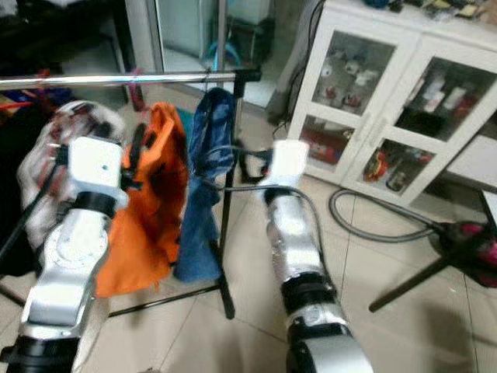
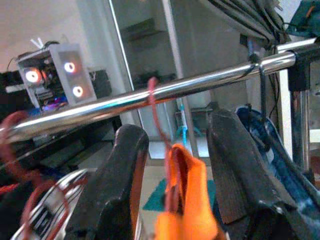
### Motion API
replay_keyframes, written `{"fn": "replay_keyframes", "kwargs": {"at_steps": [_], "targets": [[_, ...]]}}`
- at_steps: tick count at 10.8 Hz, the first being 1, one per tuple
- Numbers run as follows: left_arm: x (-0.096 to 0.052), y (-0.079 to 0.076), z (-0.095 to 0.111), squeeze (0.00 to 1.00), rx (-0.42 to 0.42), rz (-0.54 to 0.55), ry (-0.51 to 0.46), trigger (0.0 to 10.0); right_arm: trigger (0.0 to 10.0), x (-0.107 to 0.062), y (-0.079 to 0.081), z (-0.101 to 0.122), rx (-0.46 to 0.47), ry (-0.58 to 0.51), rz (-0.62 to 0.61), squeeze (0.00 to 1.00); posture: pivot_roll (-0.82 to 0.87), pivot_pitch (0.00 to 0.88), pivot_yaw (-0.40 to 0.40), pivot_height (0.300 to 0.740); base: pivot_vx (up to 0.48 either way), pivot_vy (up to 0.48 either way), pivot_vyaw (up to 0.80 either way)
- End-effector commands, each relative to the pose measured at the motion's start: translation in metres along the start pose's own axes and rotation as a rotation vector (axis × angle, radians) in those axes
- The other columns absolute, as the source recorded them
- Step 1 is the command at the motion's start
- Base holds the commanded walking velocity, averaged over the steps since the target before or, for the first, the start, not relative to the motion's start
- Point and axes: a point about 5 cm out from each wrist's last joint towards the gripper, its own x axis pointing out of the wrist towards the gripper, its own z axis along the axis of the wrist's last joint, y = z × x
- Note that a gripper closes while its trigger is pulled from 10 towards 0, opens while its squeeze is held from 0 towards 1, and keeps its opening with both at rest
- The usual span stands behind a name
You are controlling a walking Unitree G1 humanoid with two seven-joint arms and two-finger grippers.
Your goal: Hang hanger
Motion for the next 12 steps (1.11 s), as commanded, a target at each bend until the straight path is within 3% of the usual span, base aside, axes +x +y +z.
{"fn": "replay_keyframes", "kwargs": {"at_steps": [1, 4, 7, 10, 12], "targets": [[-0.001, -0.006, 0.007, 0.0, 0.003, -0.012, -0.036, 10.0, 10.0, 0.001, -0.011, 0.005, 0.0, -0.006, -0.024, 0.0, 0.17, 0.0, -0.084, 0.74, 0.461, 0.0, 0.0], [0.003, -0.014, 0.017, 0.0, 0.015, -0.076, -0.073, 10.0, 10.0, 0.0, -0.015, 0.004, 0.006, 0.007, -0.03, 0.0, 0.17, 0.0, -0.088, 0.74, 0.464, 0.0, 0.0], [0.024, -0.024, 0.019, 0.0, -0.119, -0.093, 0.014, 10.0, 10.0, -0.008, -0.032, -0.003, 0.0, 0.043, -0.102, 0.0, 0.16, 0.01, -0.086, 0.74, 0.0, 0.0, 0.0], [0.04, -0.022, 0.007, 0.0, -0.19, -0.069, 0.109, 10.0, 10.0, -0.012, -0.036, -0.005, -0.008, 0.048, -0.116, 0.0, 0.13, 0.005, -0.083, 0.74, 0.0, 0.0, 0.0], [0.059, -0.036, 0.001, 0.0, -0.246, -0.102, 0.166, 10.0, 10.0, -0.014, -0.039, -0.006, -0.019, 0.058, -0.117, 0.0, 0.12, 0.0, -0.087, 0.74, 0.0, 0.0, 0.0]]}}
